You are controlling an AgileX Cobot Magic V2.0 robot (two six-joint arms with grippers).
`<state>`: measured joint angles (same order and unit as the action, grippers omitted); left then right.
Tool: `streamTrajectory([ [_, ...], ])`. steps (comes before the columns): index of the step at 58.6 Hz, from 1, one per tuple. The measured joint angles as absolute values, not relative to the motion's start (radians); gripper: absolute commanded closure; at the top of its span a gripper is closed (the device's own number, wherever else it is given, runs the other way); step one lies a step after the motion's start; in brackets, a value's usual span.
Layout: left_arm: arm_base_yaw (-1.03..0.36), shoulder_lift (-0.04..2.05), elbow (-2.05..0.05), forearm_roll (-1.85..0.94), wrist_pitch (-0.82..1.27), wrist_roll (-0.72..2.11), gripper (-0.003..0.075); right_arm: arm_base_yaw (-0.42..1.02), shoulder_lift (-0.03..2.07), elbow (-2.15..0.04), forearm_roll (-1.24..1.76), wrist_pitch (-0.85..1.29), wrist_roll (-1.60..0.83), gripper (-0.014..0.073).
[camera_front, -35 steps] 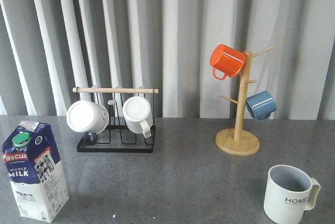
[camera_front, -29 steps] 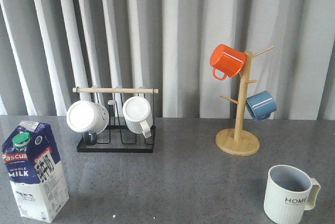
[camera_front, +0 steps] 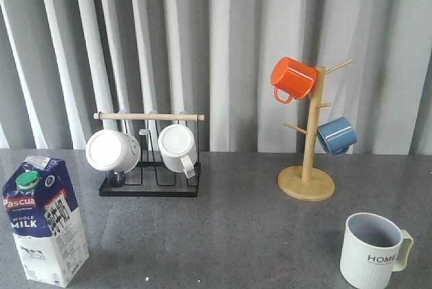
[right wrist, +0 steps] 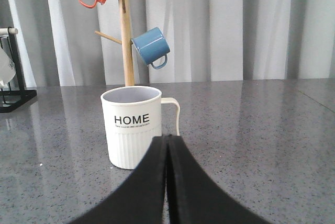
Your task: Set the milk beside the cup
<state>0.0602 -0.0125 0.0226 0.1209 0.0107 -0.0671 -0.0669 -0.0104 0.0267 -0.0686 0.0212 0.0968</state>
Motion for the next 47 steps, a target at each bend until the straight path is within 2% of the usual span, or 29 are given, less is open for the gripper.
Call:
streamTrajectory([
  [30, 0.060, -0.012, 0.023, 0.121, 0.000, -0.067, 0.0726, -0.067, -0.010, 0.027, -0.036, 0.021, 0.100, 0.0603],
  [47, 0.060, -0.012, 0.023, 0.121, -0.143, -0.217, 0.0726, -0.067, -0.010, 0.027, -0.022, 0.021, 0.100, 0.0603],
])
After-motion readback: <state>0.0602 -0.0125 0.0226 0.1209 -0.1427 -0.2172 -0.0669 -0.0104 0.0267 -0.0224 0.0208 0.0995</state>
